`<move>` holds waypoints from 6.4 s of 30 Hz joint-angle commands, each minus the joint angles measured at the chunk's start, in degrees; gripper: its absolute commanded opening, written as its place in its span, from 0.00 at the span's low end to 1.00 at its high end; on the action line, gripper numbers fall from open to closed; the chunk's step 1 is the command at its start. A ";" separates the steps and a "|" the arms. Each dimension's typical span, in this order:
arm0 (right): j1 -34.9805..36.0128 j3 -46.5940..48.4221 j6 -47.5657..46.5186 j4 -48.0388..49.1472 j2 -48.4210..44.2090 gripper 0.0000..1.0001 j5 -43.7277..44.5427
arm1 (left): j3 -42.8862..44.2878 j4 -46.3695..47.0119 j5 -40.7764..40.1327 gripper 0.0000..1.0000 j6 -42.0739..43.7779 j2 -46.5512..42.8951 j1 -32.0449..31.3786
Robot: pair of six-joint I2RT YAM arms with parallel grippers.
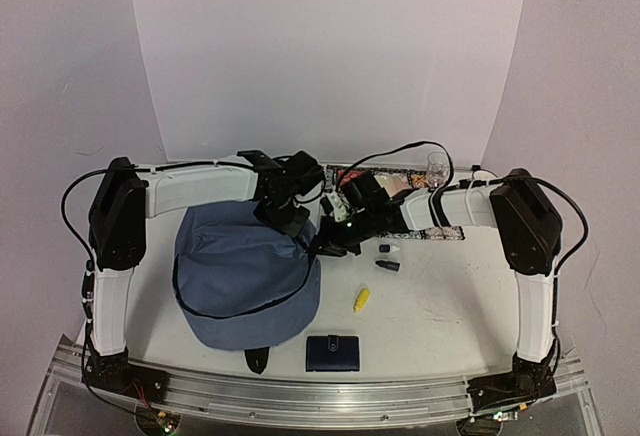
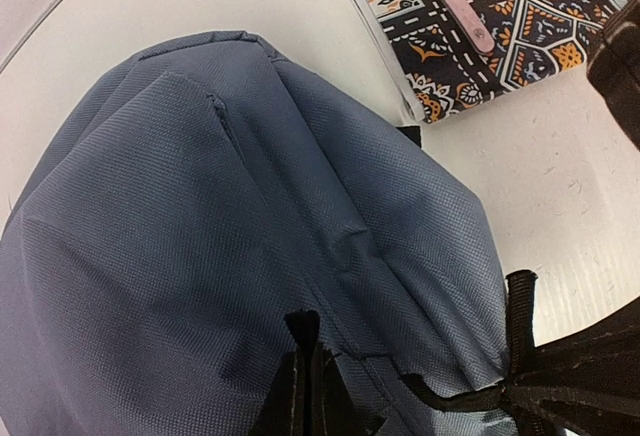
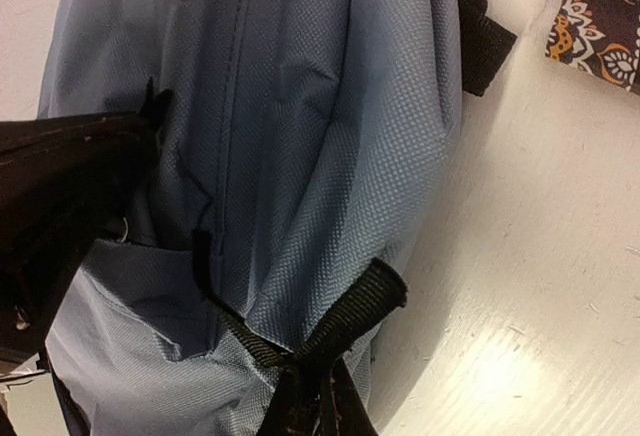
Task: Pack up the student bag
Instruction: Pick up the lower front pocket of the student bag, then unzip the lower front pocket of the student bag, then adjust the student bag at the center of the board, then open the lower front pocket of the student bag, then pick up the glue stick from the center of the board, then place the glue stick in the lower front pocket of the bag, then pick up the seal from the center of the board.
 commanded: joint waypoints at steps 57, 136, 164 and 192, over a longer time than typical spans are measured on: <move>-6.39 -15.62 -31.43 -21.23 -25.96 0.85 7.76 | -36.91 9.90 3.12 0.82 -3.04 -44.77 10.23; 9.08 -1.19 -9.39 -29.18 -24.04 0.00 36.01 | -13.44 7.02 14.87 0.00 -2.84 -27.70 9.42; 10.87 20.70 9.64 5.79 3.14 0.42 15.93 | -11.64 7.04 22.81 0.00 -7.95 -26.14 9.42; -1.59 -7.84 -32.85 -25.16 -21.42 0.72 29.97 | -17.51 6.95 14.56 0.00 -4.89 -25.17 11.36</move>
